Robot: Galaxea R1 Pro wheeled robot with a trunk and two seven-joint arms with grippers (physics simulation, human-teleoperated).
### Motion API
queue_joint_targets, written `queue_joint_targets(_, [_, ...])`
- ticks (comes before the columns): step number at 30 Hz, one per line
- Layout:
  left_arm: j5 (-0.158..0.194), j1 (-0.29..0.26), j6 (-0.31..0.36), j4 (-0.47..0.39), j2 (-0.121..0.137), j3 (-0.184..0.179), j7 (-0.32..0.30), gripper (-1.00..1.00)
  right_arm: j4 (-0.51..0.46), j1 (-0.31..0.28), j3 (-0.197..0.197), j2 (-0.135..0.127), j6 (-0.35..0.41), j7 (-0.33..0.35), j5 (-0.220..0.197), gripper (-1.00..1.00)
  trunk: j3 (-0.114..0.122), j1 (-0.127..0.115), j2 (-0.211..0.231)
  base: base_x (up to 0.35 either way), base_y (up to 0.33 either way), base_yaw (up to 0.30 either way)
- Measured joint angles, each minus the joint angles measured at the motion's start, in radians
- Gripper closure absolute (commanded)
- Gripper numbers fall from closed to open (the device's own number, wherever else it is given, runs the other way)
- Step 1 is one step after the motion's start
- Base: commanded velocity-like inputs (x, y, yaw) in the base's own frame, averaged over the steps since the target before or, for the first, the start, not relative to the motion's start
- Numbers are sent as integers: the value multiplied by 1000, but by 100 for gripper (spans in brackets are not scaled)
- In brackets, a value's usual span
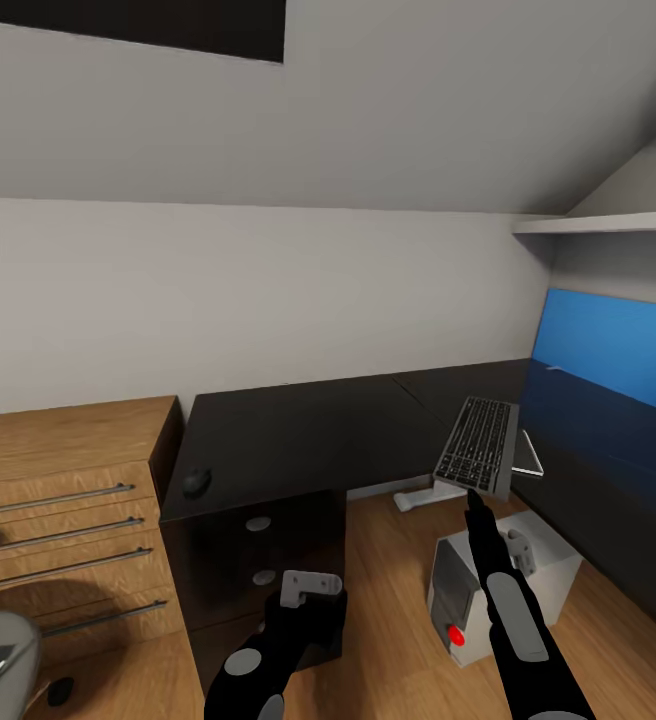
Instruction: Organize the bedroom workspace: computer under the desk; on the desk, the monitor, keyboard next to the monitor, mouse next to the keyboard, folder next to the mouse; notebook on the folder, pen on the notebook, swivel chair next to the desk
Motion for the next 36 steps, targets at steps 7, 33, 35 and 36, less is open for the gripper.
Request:
queue_joint_targets(7, [0, 0, 0, 0, 0, 0, 0, -100, 0, 0, 1, 0, 0, 0, 0, -100, 0, 0, 0, 92, 0, 0])
queue_joint_targets(33, [0, 0, 0, 5, 2, -50, 1, -100, -4, 0, 1, 0, -2, 0, 3, -100, 0, 0, 0, 88, 0, 0])
queue_joint_targets(35, [0, 0, 0, 7, 2, -51, 1, -100, -4, 0, 0, -1, -3, 0, 4, -100, 0, 0, 0, 15, 0, 0])
queue_joint_targets(36, [0, 0, 0, 8, 2, -51, 1, -100, -4, 0, 0, -1, -3, 0, 4, -100, 0, 0, 0, 11, 0, 0])
